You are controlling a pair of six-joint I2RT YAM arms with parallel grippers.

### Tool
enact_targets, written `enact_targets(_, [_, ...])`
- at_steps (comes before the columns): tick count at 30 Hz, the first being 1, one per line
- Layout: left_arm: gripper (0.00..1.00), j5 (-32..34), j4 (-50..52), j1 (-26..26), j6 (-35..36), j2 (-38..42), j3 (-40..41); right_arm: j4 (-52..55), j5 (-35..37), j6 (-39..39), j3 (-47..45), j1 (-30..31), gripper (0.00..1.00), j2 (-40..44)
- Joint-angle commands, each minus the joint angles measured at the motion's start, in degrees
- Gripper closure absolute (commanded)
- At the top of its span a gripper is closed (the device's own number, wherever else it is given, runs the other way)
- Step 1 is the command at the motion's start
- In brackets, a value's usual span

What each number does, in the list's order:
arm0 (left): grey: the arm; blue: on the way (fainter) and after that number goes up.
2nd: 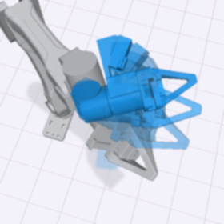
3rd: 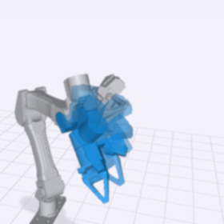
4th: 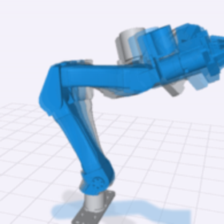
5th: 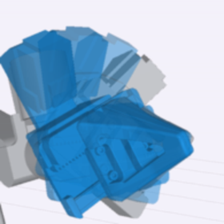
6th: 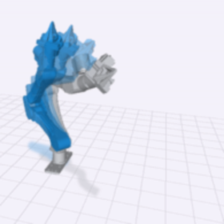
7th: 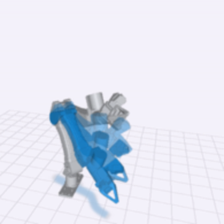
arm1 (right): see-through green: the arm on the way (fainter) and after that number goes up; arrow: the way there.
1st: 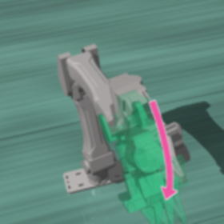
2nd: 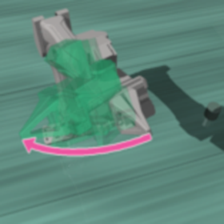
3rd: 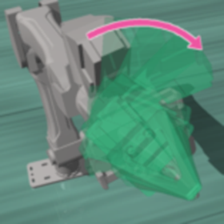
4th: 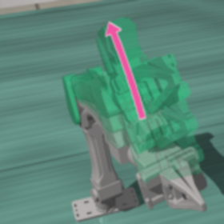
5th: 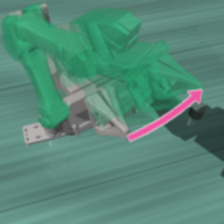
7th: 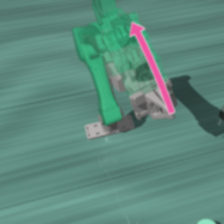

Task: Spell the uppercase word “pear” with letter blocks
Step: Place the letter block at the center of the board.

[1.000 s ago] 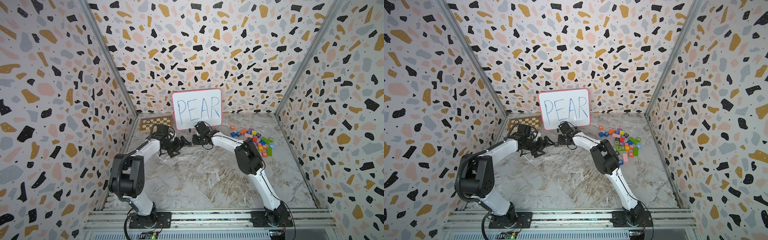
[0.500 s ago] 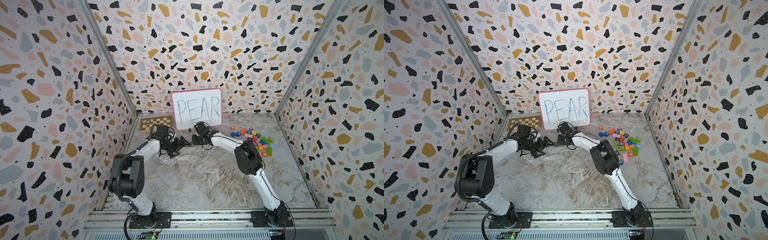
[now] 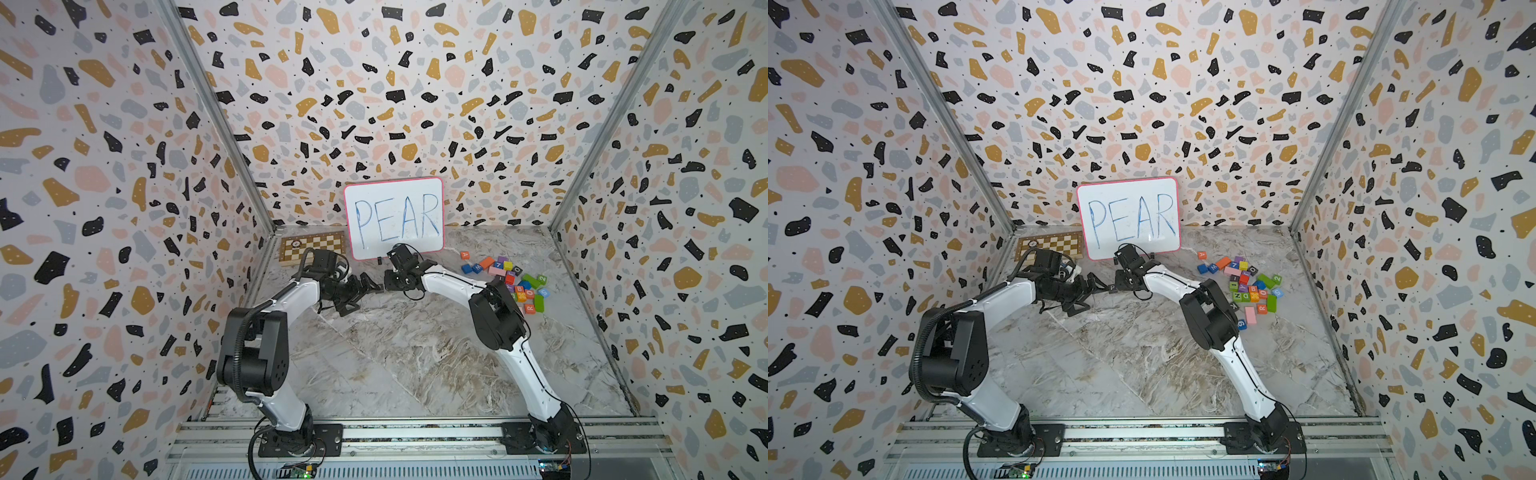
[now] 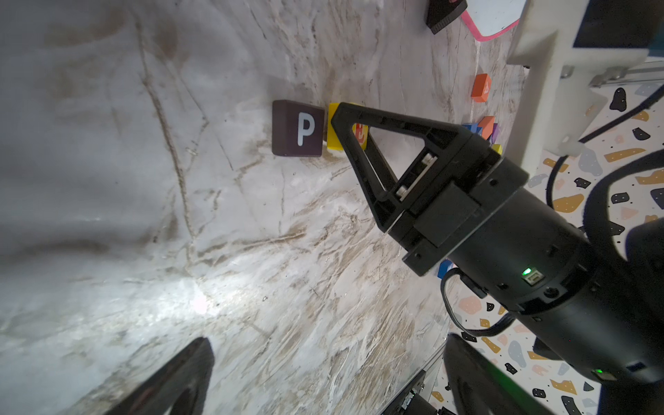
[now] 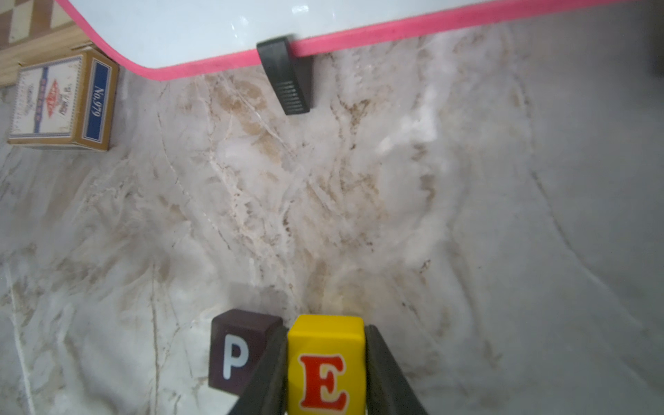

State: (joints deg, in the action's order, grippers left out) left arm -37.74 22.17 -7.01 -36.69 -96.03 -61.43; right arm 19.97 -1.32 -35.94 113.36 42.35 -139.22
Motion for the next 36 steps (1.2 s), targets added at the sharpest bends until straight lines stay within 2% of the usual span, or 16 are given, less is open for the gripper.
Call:
enact_targets(1, [0.01, -1.05, -0.9, 0.45, 0.31, 0.4, 0.7, 4.47, 1.19, -0.2, -1.16, 0.54, 0.68, 3.27])
enact_targets(11, [0.01, -1.14, -1.12, 0.51, 0.38, 0.58, 1.05, 4.46, 1.23, -0.79, -0.16, 0.55, 0.67, 1.8])
enact_targets(36, [0.01, -1.29, -1.56, 0.59, 0.3, 0.58, 1.58, 5.33, 0.63, -1.41, 2.34, 0.28, 0.58, 1.38])
